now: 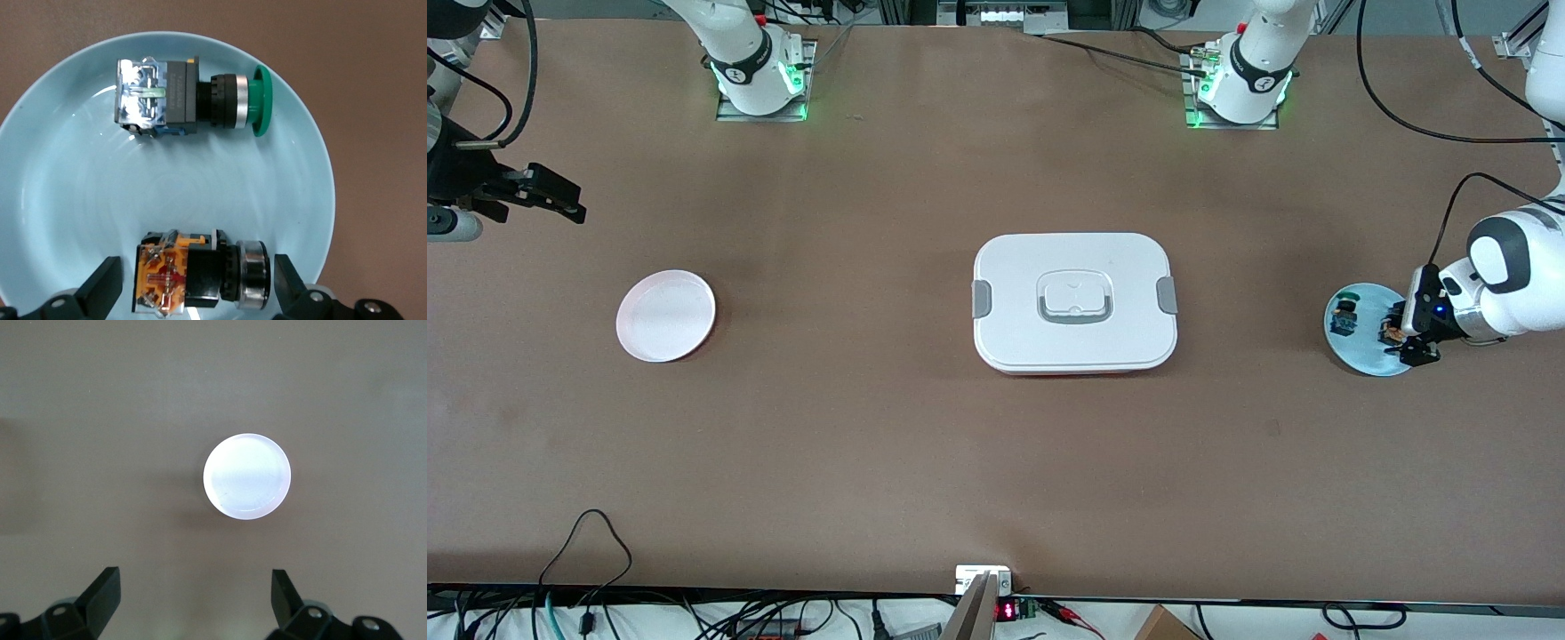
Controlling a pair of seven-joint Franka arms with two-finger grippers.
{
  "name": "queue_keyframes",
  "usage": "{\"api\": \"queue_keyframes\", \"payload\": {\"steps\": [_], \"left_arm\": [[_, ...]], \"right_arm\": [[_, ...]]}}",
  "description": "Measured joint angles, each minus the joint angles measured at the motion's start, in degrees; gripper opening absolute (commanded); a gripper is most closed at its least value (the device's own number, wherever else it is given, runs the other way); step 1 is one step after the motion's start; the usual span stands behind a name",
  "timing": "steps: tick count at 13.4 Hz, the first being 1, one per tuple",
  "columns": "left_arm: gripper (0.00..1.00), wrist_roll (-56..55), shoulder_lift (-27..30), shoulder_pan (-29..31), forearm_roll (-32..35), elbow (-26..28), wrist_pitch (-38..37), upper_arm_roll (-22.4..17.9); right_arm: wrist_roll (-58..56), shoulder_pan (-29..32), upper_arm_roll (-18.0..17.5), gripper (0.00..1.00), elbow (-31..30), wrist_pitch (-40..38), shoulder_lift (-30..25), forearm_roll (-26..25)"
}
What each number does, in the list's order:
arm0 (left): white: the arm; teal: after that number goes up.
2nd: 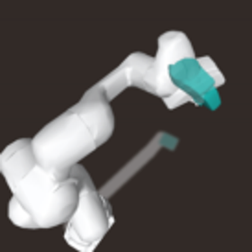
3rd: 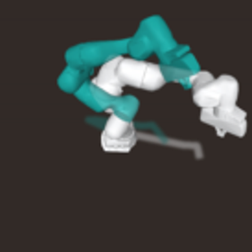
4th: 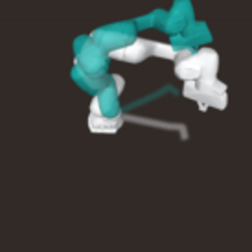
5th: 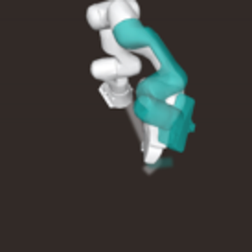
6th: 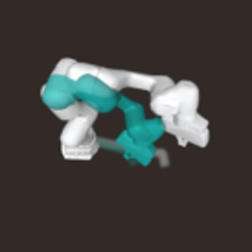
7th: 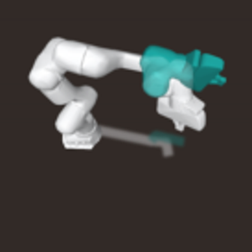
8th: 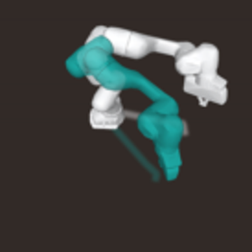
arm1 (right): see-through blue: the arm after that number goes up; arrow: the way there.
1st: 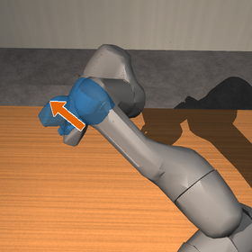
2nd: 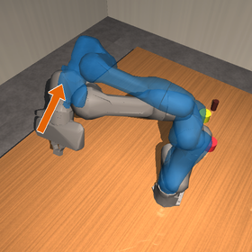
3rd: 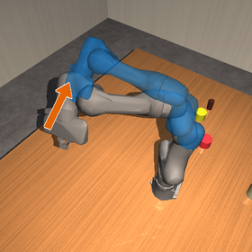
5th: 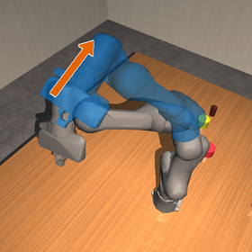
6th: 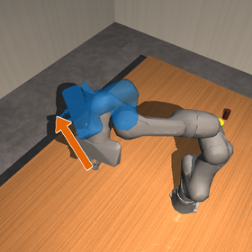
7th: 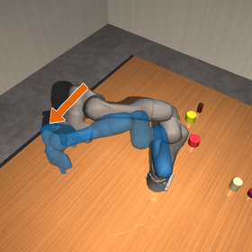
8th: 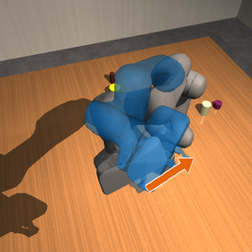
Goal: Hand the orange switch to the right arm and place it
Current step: 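Lower the left gripper and grasp the orange switch, then lift the orange switch with the left gripper toward the right gripper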
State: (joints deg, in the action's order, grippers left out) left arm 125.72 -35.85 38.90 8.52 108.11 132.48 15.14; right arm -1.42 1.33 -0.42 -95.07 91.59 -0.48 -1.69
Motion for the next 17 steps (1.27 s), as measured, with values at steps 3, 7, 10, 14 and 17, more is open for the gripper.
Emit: {"api": "queue_keyframes", "payload": {"steps": [3,7,10,14,17], "left_arm": [[0.49,0.29,0.0,0.04,0.0,0.0,0.01,0.0],[0.0,1.54,0.09,0.07,-0.02,-0.22,0.2,0.54],[0.0,1.82,0.09,0.12,-0.29,-0.32,-0.12,0.72],[0.0,2.08,0.11,0.27,-6.29,-2.52,-8.7,1.75],[0.0,2.09,0.25,0.32,-11.27,-6.8,-20.86,5.71]], "right_arm": [[0.03,0.03,0.08,1.0,0.0,0.0,0.03,0.02],[0.04,0.07,0.51,1.0,0.0,0.0,0.03,0.02],[0.06,0.13,0.59,1.0,0.0,0.0,0.26,0.02],[0.06,0.83,0.71,1.0,0.0,0.0,1.5,0.02],[0.06,1.33,0.78,1.0,0.05,0.01,1.6,0.02]]}}
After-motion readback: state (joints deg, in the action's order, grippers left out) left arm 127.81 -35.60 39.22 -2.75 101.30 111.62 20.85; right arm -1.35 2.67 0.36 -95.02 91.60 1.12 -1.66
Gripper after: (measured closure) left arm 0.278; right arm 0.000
